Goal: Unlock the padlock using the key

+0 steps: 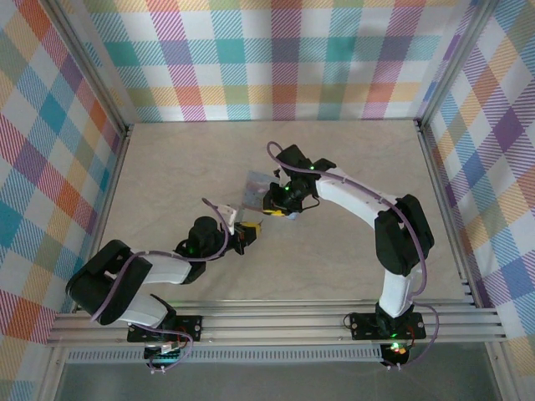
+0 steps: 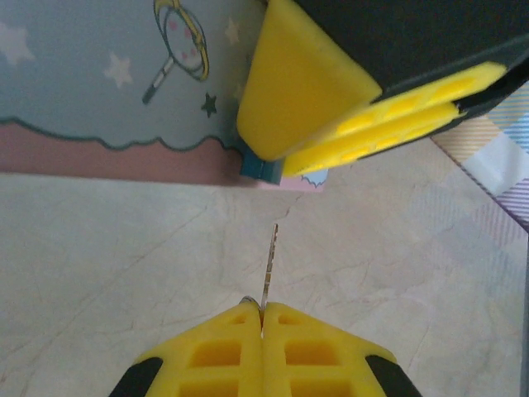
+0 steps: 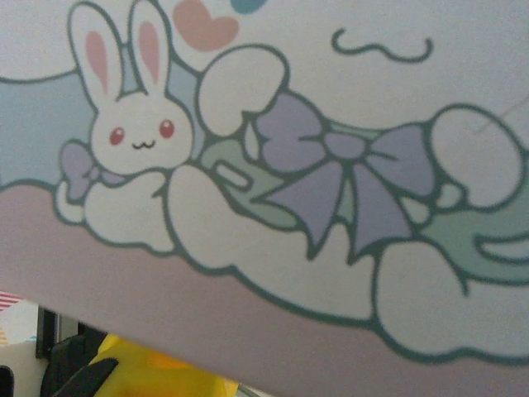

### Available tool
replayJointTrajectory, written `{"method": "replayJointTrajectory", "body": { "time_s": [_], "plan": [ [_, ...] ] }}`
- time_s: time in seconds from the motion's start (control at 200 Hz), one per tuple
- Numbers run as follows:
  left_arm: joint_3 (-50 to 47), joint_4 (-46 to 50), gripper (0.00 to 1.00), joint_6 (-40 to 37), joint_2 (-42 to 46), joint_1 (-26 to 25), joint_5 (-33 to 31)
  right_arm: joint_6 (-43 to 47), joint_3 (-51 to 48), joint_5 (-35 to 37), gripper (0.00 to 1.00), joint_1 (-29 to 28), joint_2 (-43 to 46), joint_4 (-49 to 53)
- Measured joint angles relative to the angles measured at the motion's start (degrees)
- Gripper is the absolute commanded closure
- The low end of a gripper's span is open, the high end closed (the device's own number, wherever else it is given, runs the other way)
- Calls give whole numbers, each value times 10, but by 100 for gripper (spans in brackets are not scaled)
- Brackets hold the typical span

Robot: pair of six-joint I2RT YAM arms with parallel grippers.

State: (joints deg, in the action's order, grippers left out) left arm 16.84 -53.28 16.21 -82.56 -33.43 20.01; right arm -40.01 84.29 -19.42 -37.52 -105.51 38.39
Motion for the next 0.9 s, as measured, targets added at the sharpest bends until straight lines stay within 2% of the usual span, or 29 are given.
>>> {"method": "replayJointTrajectory", "body": {
  "time_s": [0.52, 0.9],
  "plan": [
    [29, -37, 100, 9, -53, 3, 20, -16, -19, -19, 100, 5, 2, -24],
    [24, -54, 100, 11, -55, 4, 18, -16, -19, -20, 100, 9, 3, -24]
  ]
}}
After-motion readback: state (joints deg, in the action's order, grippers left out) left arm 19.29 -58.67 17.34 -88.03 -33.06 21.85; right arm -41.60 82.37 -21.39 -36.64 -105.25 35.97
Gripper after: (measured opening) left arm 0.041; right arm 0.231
